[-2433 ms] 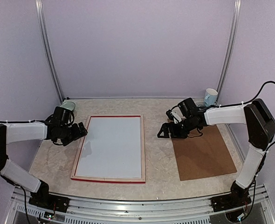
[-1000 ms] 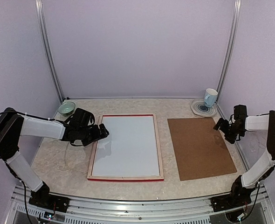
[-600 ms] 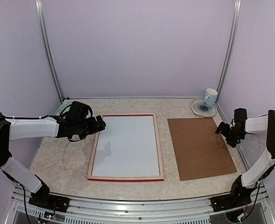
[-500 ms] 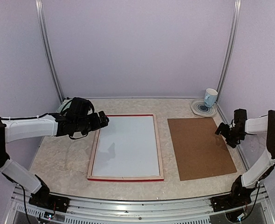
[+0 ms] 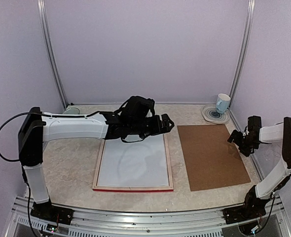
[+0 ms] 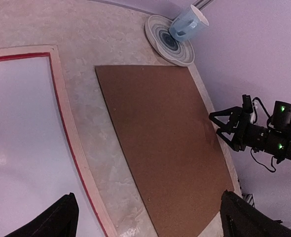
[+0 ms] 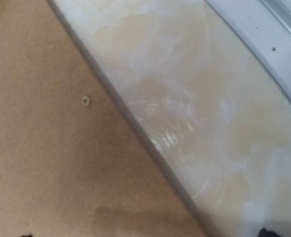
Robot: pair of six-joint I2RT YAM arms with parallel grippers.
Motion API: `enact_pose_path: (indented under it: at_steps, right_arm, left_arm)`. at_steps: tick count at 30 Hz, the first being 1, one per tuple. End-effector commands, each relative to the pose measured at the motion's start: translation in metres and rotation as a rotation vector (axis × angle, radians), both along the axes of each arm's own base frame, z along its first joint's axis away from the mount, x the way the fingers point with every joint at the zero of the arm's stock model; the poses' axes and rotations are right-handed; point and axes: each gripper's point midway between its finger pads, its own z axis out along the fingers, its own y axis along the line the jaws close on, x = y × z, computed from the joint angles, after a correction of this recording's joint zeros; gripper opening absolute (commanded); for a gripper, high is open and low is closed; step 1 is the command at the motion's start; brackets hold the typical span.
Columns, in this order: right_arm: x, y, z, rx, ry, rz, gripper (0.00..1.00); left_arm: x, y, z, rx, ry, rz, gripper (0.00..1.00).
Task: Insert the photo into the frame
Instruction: Turn over the backboard.
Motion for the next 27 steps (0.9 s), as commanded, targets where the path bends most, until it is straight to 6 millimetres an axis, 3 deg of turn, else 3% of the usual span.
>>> enact_pose_path:
  at_steps: [1,3,9,13,19,24,27]
  right_arm:
    - [-0.007,0.001,-0.001,0.015,-0.004,0.003,0.99]
    - [-0.007,0.001,0.001,0.014,-0.01,0.004,0.99]
    - [-0.006,0.003,-0.001,0.029,-0.012,0.009,0.99]
    - [-0.006,0.006,-0.003,0.043,-0.016,0.016,0.99]
    - [-0.007,0.011,-0.006,0.063,-0.015,0.027,0.99]
    - [-0.009,0.012,-0.005,0.066,-0.022,0.028,0.99]
    - [-0.011,0.013,-0.007,0.07,-0.022,0.031,0.99]
  left_arm:
    - [-0.002,-0.043,-0.036,0.032,0.087,-0.029,0.99]
    - [-0.002,-0.058,-0.047,0.03,0.107,-0.048,0.99]
    - [-0.009,-0.099,-0.054,0.029,0.114,-0.108,0.99]
    - [-0.02,-0.12,-0.077,0.044,0.135,-0.16,0.99]
    - [-0.027,-0.135,-0.1,0.065,0.159,-0.184,0.99]
    - [-0.025,-0.132,-0.138,0.134,0.198,-0.146,0.99]
    - [-0.024,-0.133,-0.148,0.137,0.209,-0.14,0.99]
